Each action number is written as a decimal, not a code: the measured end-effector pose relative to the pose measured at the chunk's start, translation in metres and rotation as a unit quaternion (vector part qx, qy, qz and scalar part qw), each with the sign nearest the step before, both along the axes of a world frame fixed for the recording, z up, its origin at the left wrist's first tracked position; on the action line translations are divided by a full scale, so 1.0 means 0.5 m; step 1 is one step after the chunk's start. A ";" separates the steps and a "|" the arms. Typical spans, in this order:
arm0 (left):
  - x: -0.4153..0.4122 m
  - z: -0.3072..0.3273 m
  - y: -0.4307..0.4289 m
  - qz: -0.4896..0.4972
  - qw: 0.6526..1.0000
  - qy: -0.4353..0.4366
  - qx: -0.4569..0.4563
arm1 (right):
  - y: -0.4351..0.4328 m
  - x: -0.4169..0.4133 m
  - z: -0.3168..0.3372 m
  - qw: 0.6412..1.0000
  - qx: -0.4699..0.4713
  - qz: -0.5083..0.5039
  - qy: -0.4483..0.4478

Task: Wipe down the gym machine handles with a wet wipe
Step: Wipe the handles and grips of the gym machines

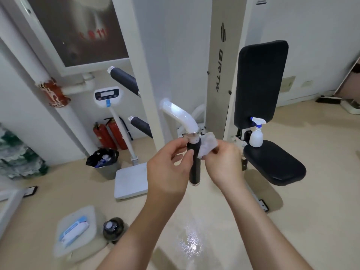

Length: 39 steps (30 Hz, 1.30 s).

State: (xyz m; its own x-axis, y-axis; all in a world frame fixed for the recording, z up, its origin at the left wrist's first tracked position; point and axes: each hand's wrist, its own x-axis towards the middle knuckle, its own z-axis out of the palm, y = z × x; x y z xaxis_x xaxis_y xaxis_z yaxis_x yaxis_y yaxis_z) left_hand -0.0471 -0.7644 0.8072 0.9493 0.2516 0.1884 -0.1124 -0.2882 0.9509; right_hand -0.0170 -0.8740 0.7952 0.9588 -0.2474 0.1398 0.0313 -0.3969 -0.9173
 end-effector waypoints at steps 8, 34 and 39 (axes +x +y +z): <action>-0.024 -0.006 0.004 -0.046 0.996 -0.064 0.050 | 0.043 -0.067 -0.022 0.976 -0.133 -0.018 -0.174; 0.042 -0.075 0.038 0.093 0.980 -0.152 0.088 | -0.029 -0.022 -0.021 0.978 0.206 0.037 -0.002; 0.038 -0.055 -0.020 0.060 0.991 -0.115 -0.040 | -0.013 -0.004 -0.014 0.979 0.203 0.003 -0.023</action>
State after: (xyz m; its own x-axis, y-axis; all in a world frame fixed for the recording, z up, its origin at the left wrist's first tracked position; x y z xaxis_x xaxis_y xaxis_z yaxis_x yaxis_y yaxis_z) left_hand -0.0279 -0.7746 0.7797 0.8458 0.3835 0.3708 -0.2981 -0.2368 0.9247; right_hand -0.0190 -0.8805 0.7883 0.9555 -0.2853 0.0748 0.0784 0.0012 -0.9969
